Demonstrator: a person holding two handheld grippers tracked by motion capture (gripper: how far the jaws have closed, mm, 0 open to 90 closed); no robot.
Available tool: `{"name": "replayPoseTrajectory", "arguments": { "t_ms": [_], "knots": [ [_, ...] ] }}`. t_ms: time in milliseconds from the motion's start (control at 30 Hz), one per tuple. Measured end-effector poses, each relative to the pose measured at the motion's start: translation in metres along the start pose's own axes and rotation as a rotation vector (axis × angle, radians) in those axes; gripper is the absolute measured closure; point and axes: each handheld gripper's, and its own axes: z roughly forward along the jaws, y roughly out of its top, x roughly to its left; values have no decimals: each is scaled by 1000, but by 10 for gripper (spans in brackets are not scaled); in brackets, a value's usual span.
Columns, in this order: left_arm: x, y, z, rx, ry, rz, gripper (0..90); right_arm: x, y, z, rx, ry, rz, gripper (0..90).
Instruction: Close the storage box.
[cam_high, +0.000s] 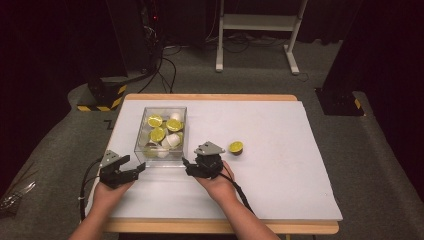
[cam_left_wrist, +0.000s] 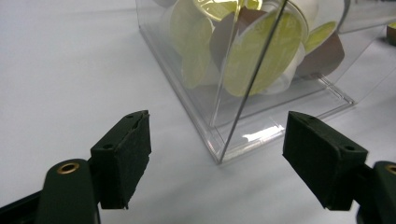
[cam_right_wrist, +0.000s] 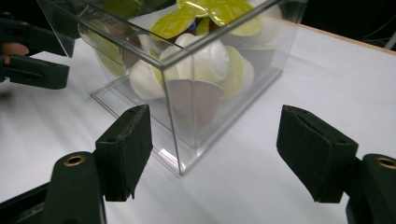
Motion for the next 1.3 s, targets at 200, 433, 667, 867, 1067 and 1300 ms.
{"name": "replayPoseTrajectory", "arguments": {
  "t_ms": [200, 433, 667, 867, 1067, 1300],
  "knots": [
    [-1, -6, -3, 30, 7, -2, 239, -15, -10, -19, -4, -31, 18, 269],
    [-12, -15, -4, 81, 19, 23, 243, -52, -37, -53, 10, -118, 75, 273],
    [-18, -18, -2, 121, 41, 61, 240, -94, -70, -88, 46, -229, 121, 278],
    [-24, -19, 2, 158, 67, 112, 237, -123, -94, -115, 86, -306, 163, 279],
    [-23, -19, 4, 177, 55, 97, 230, -146, -126, -134, 189, -376, 197, 289],
    [-23, -19, 4, 172, 53, 93, 231, -150, -127, -132, 229, -360, 220, 285]
  ]
}}
